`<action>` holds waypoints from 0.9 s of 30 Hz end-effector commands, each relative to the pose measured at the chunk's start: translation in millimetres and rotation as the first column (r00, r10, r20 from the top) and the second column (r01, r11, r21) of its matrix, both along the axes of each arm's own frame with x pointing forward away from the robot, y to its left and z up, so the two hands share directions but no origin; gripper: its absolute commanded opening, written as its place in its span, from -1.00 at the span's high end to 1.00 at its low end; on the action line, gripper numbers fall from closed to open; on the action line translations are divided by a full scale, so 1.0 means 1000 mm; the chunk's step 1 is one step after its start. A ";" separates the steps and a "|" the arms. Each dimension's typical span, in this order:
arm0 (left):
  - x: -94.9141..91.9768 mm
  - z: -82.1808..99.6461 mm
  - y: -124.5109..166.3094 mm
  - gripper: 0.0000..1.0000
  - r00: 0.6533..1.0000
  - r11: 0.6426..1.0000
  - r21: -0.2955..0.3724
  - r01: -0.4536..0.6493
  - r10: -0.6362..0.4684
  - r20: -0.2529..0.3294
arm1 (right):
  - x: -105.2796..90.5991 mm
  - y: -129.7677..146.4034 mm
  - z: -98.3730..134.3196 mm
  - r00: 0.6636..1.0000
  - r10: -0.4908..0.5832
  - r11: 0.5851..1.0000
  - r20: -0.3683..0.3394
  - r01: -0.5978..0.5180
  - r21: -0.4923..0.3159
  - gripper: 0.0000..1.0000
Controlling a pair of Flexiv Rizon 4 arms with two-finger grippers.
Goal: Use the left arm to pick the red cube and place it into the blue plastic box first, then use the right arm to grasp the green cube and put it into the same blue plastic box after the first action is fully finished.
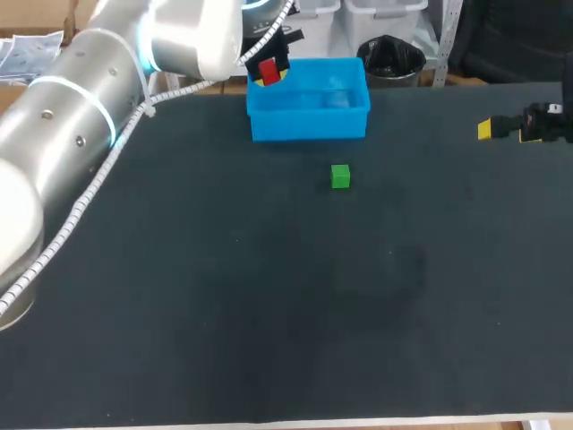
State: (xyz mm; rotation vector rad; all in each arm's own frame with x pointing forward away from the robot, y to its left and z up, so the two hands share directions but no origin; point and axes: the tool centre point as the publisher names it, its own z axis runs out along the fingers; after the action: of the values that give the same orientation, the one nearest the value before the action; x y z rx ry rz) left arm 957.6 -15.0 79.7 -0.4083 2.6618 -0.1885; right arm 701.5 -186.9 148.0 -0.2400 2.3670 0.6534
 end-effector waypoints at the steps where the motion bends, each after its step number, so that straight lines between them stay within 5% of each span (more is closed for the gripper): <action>1: 0.018 0.000 -0.009 -1.00 0.996 1.000 0.013 0.000 0.001 -0.091 | 0.000 0.000 0.000 1.000 -0.001 1.000 -0.001 0.001 -0.002 -1.00; 11: -0.001 0.032 -0.006 -1.00 0.999 0.999 -0.011 0.039 -0.039 -0.008 | 0.000 0.000 0.000 1.000 -0.001 1.000 -0.001 0.001 -0.002 -1.00; 22: -0.061 0.085 0.000 -1.00 0.963 0.978 -0.017 0.209 -0.203 0.180 | 0.000 0.000 0.000 1.000 -0.001 1.000 -0.001 0.001 -0.002 -1.00; 27: -0.085 0.095 0.003 -1.00 0.944 0.968 0.059 0.245 -0.252 0.215 | 0.000 0.000 0.000 1.000 -0.001 1.000 -0.001 0.001 -0.002 -1.00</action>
State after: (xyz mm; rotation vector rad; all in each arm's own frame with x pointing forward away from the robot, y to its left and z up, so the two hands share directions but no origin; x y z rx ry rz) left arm 934.8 -25.6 165.1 -0.0306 2.6376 -0.2254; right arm 701.5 -186.9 148.0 -0.2400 2.3670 0.6534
